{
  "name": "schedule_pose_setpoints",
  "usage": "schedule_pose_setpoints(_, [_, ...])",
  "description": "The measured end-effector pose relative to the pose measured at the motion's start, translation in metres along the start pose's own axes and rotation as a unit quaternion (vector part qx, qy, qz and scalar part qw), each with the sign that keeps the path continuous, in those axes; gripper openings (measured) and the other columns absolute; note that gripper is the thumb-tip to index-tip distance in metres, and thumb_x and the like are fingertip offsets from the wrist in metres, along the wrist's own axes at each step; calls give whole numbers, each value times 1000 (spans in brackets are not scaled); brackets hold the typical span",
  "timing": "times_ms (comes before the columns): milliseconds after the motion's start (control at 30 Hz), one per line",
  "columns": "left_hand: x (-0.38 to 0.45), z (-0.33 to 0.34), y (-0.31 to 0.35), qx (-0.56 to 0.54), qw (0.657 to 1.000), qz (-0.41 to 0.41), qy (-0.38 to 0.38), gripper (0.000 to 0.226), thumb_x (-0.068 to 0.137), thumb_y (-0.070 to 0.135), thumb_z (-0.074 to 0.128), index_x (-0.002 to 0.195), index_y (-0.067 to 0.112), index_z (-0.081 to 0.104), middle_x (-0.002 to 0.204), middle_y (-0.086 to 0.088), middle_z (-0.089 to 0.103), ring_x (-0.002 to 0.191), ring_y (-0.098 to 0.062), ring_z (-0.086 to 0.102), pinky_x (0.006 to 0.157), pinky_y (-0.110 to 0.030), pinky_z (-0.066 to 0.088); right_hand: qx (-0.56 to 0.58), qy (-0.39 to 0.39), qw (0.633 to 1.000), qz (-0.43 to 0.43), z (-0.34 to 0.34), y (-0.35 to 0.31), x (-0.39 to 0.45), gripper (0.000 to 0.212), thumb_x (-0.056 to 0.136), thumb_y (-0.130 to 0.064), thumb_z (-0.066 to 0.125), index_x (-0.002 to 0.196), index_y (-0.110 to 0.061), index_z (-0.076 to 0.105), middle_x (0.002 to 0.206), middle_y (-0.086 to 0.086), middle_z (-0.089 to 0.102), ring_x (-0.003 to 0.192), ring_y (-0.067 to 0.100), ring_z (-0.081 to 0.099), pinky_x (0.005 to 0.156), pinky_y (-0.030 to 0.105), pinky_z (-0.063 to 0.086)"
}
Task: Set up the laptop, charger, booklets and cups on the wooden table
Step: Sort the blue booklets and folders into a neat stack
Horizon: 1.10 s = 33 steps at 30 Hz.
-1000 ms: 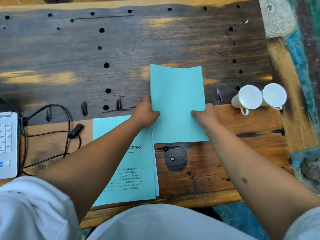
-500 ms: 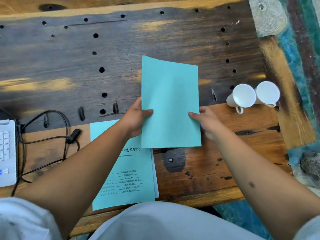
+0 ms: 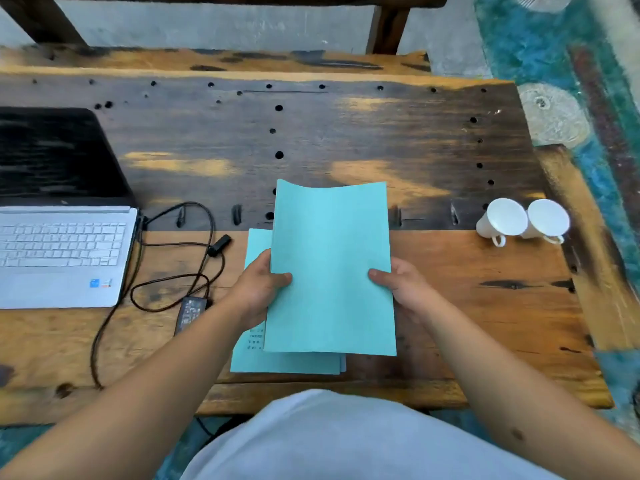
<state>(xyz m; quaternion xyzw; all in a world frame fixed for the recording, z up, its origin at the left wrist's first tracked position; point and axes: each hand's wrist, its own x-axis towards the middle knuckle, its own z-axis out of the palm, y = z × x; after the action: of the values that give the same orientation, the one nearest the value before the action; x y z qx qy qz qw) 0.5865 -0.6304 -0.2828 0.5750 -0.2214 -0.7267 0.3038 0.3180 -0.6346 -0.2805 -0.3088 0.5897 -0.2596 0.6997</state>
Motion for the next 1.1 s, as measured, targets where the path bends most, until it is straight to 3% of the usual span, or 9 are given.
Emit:
schedule_pose_setpoints(100, [-19, 0, 2, 90, 991, 38, 96, 38, 94, -1, 50, 122, 24, 55, 121, -8, 68, 80, -15, 73, 61, -27, 56, 4, 8, 999, -46, 20, -4, -24, 19, 96, -3, 57, 111, -10, 65, 95, -5, 78, 82, 14, 74, 65, 24, 57])
schedule_pose_setpoints(200, [-36, 9, 10, 216, 962, 62, 156, 53, 95, 18, 58, 144, 23, 39, 144, -2, 48, 108, -16, 60, 79, -27, 45, -15, 40, 994, -104, 46, -17, -50, 19, 95, 0, 57, 104, -13, 67, 86, -10, 78, 74, 8, 73, 59, 20, 54])
schedule_pose_setpoints(400, [-86, 63, 29, 126, 982, 133, -52, 68, 74, 60, 68, 135, 40, 47, 127, -2, 63, 113, -16, 62, 86, -41, 54, -302, 168, 908, -236, 106, -44, -91, 23, 82, -33, 52, 93, -28, 72, 82, -2, 74, 78, 23, 69, 64, 34, 53])
schedule_pose_setpoints(500, [-90, 63, 31, 22, 986, 149, -73, 55, 81, 41, 71, 129, 19, 55, 118, -15, 69, 110, -33, 66, 97, -57, 50, -420, 135, 865, -237, 125, -44, -97, 51, 78, -43, 49, 126, -29, 59, 107, 0, 65, 97, 22, 63, 79, 37, 55])
schedule_pose_setpoints(633, [-86, 40, 24, -99, 980, 133, -114, 32, 95, 5, 54, 127, 2, 55, 123, -26, 64, 111, -42, 64, 90, -50, 54, -472, 0, 854, -220, 129, -30, -95, 89, 76, -57, 58, 153, -28, 23, 120, -5, 38, 124, 16, 37, 107, 35, 37])
schedule_pose_setpoints(767, [-86, 11, 25, -86, 983, 111, -115, 44, 85, 3, 59, 129, 4, 53, 121, -25, 65, 106, -45, 65, 82, -52, 56, -312, 27, 927, -207, 110, -19, -76, 63, 84, -42, 67, 141, -26, 46, 131, -8, 45, 121, 9, 48, 104, 33, 43])
schedule_pose_setpoints(867, [-87, -11, 31, -75, 984, 72, -144, 49, 81, 6, 61, 130, 6, 53, 120, -25, 66, 101, -44, 67, 76, -49, 58, -70, 96, 991, -65, 91, -14, -55, 51, 90, -28, 68, 137, -24, 50, 129, -6, 61, 102, 9, 64, 80, 30, 52])
schedule_pose_setpoints(967, [-87, -23, 34, -86, 983, 43, -156, 54, 80, 5, 59, 133, 5, 51, 125, -28, 62, 101, -44, 67, 79, -53, 58, 93, -26, 994, 53, 71, -2, -44, 42, 91, -24, 66, 130, -11, 57, 112, 7, 74, 92, 21, 74, 73, 36, 57])
schedule_pose_setpoints(1100, [-82, -31, 31, -99, 985, 48, -134, 55, 83, -7, 57, 136, 4, 50, 130, -29, 59, 104, -44, 65, 84, -56, 56, 189, -109, 976, 23, 53, 14, -44, 38, 79, -14, 73, 116, -19, 68, 122, 18, 69, 100, 34, 71, 75, 45, 58])
